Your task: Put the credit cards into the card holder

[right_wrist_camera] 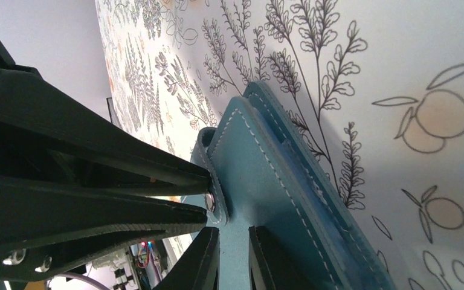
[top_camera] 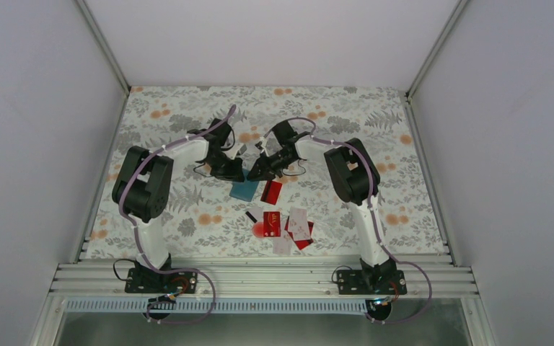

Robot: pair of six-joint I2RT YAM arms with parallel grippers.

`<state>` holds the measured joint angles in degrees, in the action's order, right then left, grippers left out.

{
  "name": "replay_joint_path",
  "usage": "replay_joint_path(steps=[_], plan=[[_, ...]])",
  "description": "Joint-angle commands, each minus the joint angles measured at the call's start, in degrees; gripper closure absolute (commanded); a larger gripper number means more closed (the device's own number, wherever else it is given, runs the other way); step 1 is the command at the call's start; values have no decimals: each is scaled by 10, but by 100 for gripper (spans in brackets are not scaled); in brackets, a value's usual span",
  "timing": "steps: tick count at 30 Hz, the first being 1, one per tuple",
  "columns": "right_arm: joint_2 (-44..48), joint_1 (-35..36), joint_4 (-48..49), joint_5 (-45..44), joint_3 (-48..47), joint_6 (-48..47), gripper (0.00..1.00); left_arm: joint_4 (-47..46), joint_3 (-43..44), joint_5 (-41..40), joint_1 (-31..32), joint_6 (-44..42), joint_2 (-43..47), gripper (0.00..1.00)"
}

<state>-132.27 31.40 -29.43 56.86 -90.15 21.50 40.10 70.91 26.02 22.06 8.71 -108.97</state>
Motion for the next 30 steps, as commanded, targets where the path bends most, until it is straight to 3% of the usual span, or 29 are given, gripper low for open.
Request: replay_joint_path(steps=[1,13,30], plan=[[-58,23,9,-126,1,6,86,-24,-17,44,5,-17,-21,85],[-65,24,16,-143,-2,15,86,-28,-12,126,4,-40,-30,85],[-68,24,-7,-163,-21,3,86,61,9,86,6,-38,-37,85]])
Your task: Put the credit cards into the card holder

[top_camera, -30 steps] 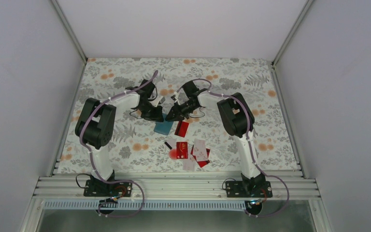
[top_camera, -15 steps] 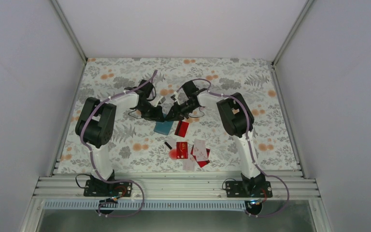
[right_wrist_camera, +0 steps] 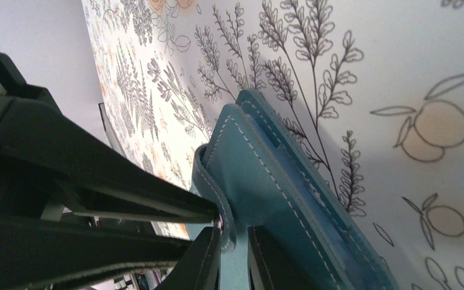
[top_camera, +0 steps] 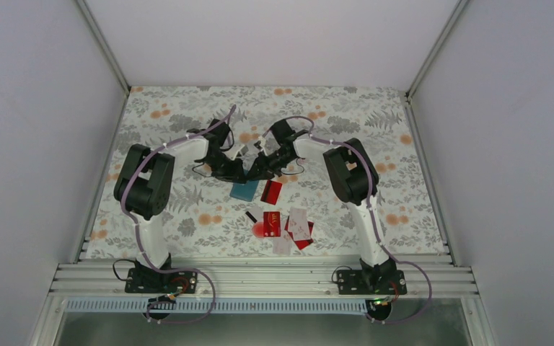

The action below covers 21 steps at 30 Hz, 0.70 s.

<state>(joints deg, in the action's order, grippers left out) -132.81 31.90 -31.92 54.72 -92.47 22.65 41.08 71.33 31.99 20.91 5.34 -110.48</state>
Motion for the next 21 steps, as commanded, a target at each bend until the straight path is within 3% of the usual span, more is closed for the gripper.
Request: replay_joint_path(steps=[1,16,21], plan=[[-63,19,17,-140,1,-9,86,56,7,33,18,-4,-21,85],[-74,19,1,-141,-14,-18,86,85,78,-6,18,40,38,85],[-72,19,2,-143,-11,-19,86,120,105,-114,15,73,78,85]])
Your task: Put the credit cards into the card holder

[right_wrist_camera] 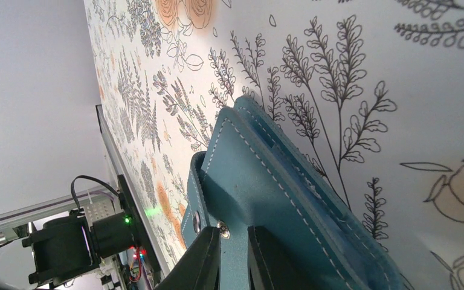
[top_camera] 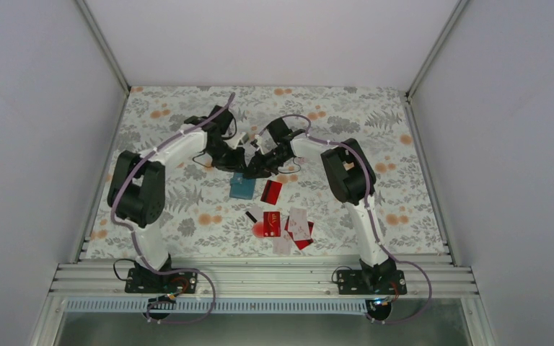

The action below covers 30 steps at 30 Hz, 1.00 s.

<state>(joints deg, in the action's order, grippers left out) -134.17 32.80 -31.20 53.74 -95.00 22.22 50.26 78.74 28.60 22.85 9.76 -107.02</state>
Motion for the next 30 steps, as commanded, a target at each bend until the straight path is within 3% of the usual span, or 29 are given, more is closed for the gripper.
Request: replay_joint_path(steps=[1,9,22,30], plan=[[-58,10,-4,-133,16,-14,86,34,31,-98,-4,32,43,84],[-57,10,-3,-134,22,-16,86,32,24,-152,-4,42,-12,80],[-54,10,3,-138,25,-9,87,12,23,-105,-4,24,-67,80],[-56,10,5,-137,25,-9,87,1,11,-65,-2,29,-58,80]])
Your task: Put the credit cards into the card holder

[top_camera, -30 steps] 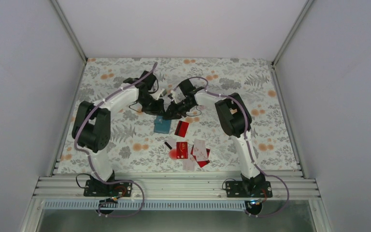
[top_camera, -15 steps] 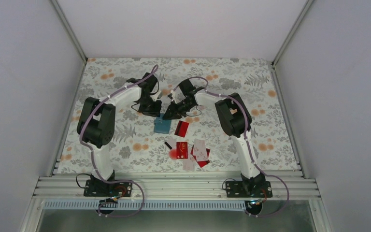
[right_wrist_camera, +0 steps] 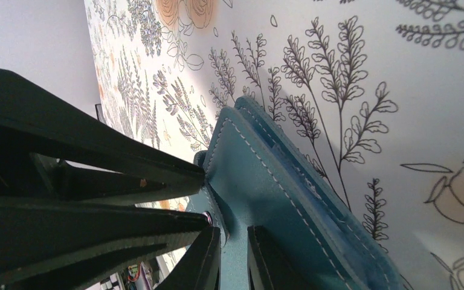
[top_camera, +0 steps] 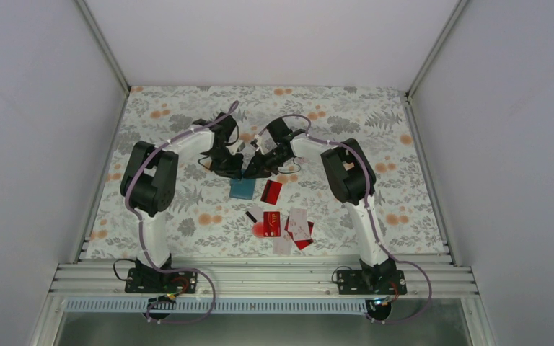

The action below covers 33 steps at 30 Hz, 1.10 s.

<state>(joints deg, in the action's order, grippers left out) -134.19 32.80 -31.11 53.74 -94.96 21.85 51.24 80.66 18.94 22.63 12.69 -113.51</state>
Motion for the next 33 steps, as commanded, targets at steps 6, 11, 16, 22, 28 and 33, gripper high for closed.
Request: replay_joint_path(steps=[6,11,16,22,28,33], plan=[[-57,10,4,-137,24,-4,87,-22,-21,47,0,6,13,80],[-58,10,4,-136,24,-4,87,-31,-26,55,1,8,9,81],[-59,10,5,-135,24,-3,87,-33,-26,58,1,11,9,81],[-62,10,7,-131,23,0,87,-32,-18,53,3,31,8,82],[-61,10,10,-128,26,3,87,-44,-22,47,4,51,12,82],[-60,10,14,-127,33,6,87,-55,-19,46,6,81,15,82]])
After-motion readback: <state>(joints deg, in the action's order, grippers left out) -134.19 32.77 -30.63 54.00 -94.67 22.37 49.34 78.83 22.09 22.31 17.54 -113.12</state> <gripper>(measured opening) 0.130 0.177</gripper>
